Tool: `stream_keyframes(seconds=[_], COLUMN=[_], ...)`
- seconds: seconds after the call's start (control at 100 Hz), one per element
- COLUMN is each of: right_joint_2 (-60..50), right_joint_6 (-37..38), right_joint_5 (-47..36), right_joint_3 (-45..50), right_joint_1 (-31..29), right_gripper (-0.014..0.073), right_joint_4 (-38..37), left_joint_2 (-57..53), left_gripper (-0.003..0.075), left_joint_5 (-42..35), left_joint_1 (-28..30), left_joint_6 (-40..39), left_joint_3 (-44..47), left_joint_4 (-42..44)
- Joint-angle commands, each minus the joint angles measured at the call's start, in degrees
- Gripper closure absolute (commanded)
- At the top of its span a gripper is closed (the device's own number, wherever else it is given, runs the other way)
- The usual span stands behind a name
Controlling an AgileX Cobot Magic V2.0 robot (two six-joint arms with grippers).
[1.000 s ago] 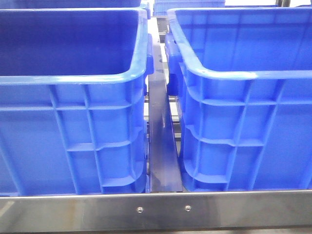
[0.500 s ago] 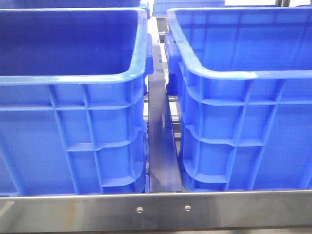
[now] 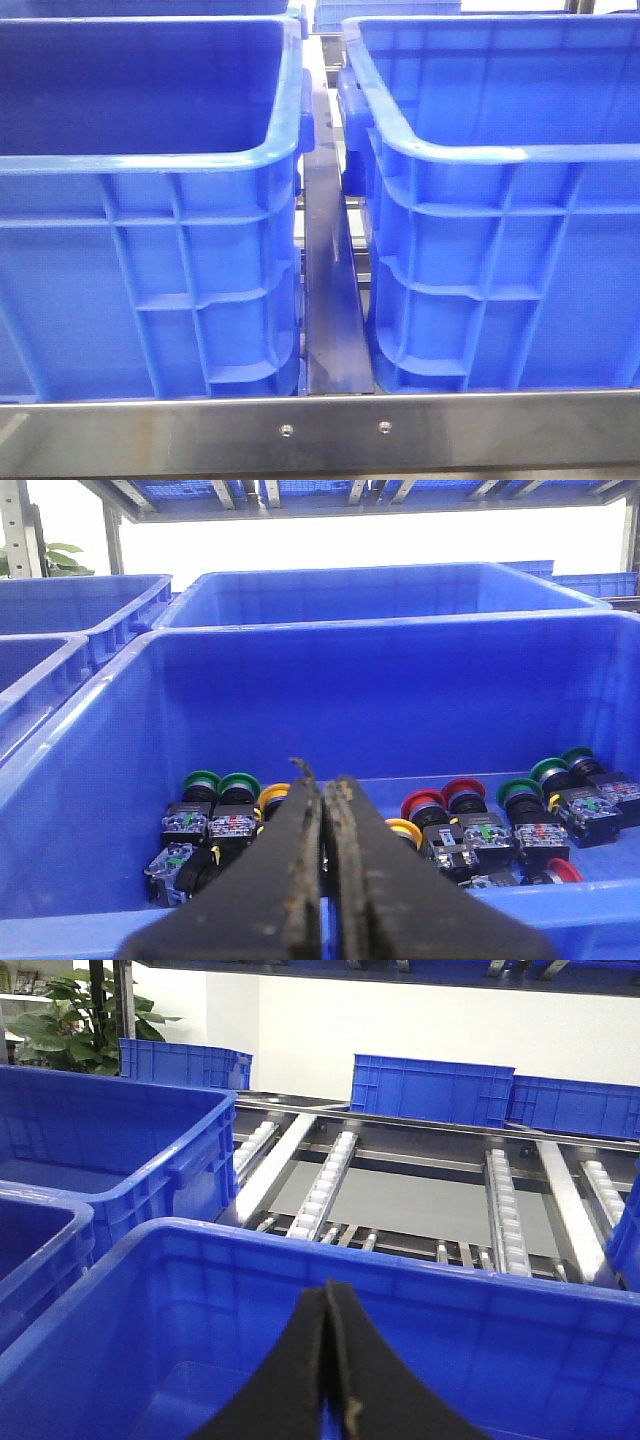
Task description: Pick red and yellow buttons and place in box
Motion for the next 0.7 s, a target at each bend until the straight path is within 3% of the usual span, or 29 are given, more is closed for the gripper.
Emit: stream_keyframes(seconds=[0.0, 0.69], right_joint_2=[-0.2, -0.2], right_joint_6=[-0.1, -0.3], right_joint_5=[1.6, 0.5], right_joint_3=[-1.5, -1.5], right_joint_1=[0.0, 0.0], right_gripper=[0.0688, 0.0688], right_joint_4=[6.6, 6.6], left_joint_2=[-1.7, -1.7], left_gripper=[0.0739, 0.0739], left_joint_5=[-4.6, -4.6], left_joint_1=[-0.2, -0.2], left_joint_6=[-0.4, -0.4], left_joint_3=[2.7, 2.7], left_joint_4=[-0.1, -0.1])
